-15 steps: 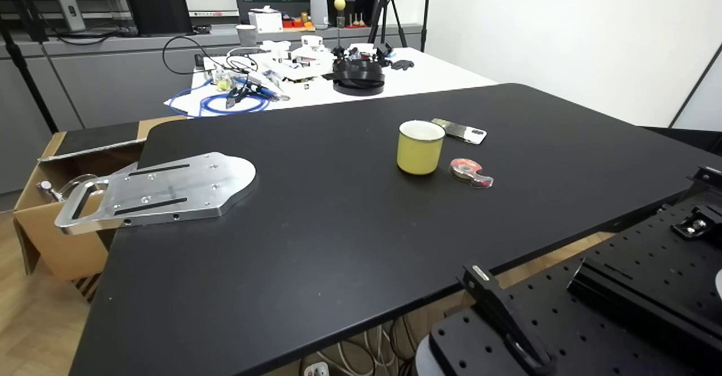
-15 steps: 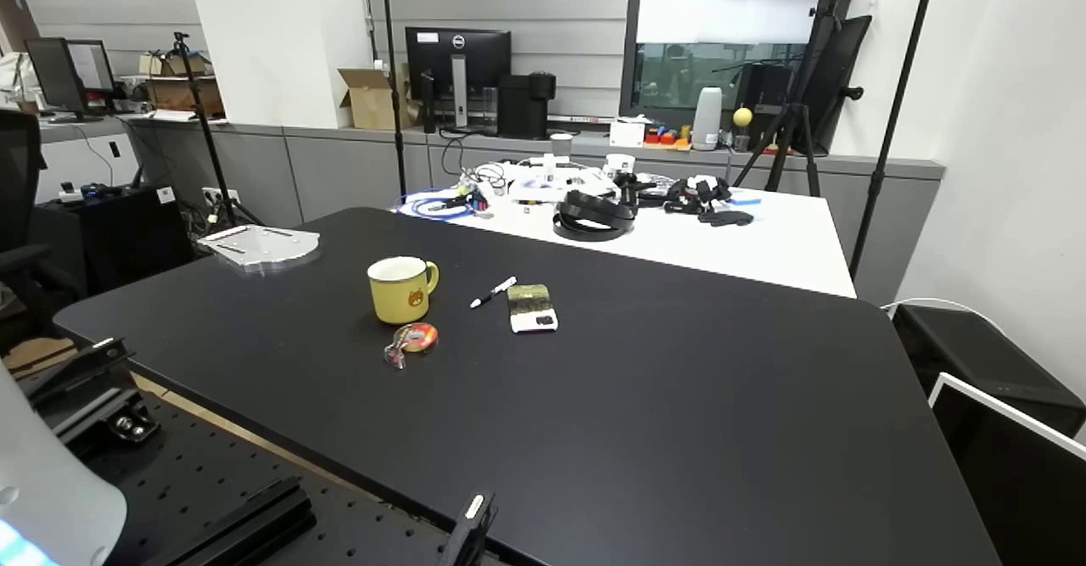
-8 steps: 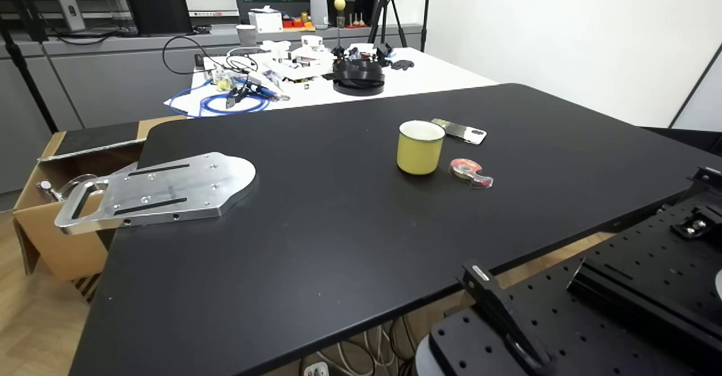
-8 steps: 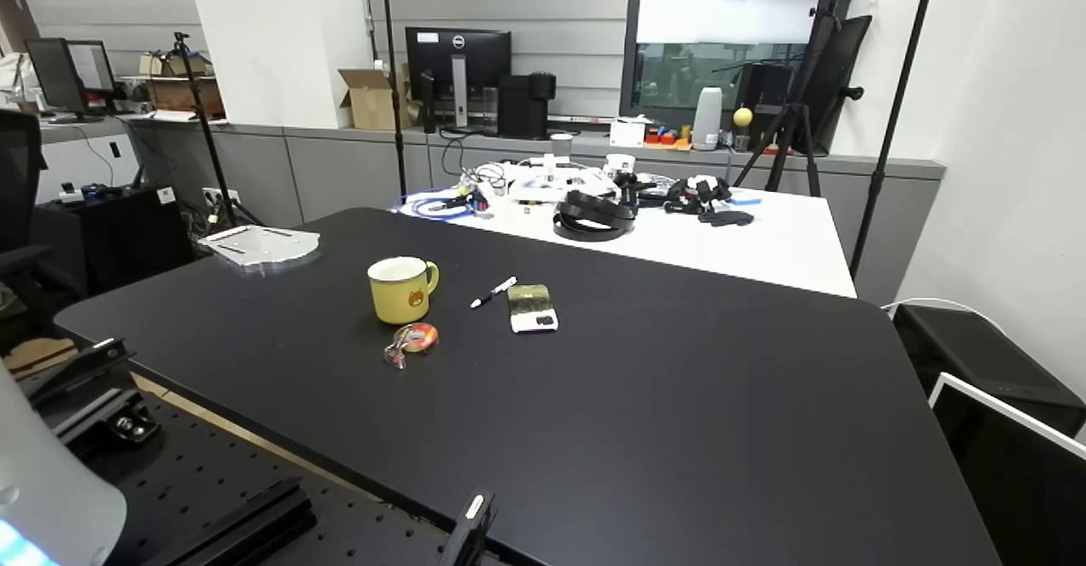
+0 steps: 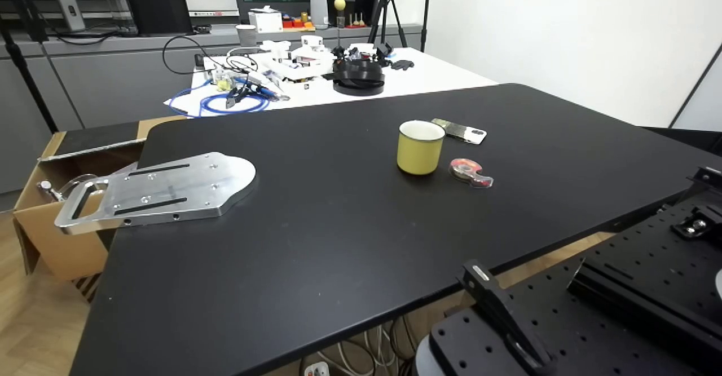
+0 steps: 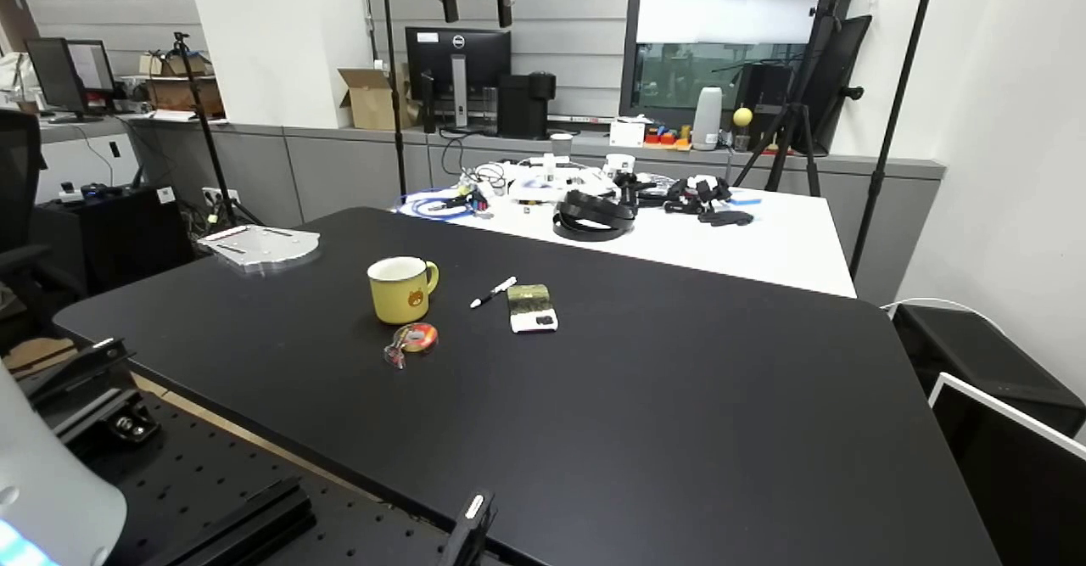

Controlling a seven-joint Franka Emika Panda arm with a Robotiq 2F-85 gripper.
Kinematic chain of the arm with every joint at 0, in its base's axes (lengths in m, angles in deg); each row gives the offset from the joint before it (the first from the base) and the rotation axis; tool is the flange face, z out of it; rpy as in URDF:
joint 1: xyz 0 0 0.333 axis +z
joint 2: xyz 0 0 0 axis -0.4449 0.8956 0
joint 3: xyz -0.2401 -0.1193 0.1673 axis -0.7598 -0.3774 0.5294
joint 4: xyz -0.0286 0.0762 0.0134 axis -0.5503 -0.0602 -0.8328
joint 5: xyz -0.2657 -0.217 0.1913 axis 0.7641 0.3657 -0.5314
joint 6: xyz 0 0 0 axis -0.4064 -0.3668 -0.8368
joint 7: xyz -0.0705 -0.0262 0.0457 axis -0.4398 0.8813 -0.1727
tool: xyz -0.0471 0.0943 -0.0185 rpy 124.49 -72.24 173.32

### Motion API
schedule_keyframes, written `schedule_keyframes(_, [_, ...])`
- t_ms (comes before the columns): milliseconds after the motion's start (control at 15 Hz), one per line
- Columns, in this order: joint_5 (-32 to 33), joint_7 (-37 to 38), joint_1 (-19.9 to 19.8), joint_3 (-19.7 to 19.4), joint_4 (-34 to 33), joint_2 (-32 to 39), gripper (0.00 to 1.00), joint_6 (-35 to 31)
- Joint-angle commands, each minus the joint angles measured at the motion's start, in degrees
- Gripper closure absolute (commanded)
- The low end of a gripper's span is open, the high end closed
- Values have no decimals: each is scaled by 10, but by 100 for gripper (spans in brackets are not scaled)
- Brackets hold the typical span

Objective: Put the pen inside the yellow mug

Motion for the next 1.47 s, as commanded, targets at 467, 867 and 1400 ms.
schedule_keyframes(467, [41, 31, 3, 5, -97, 213, 0, -34])
schedule_keyframes(867, [33, 8, -2, 9, -83, 211, 0, -45])
schedule_keyframes(1400, [38, 22, 3, 9, -95, 240, 0, -68])
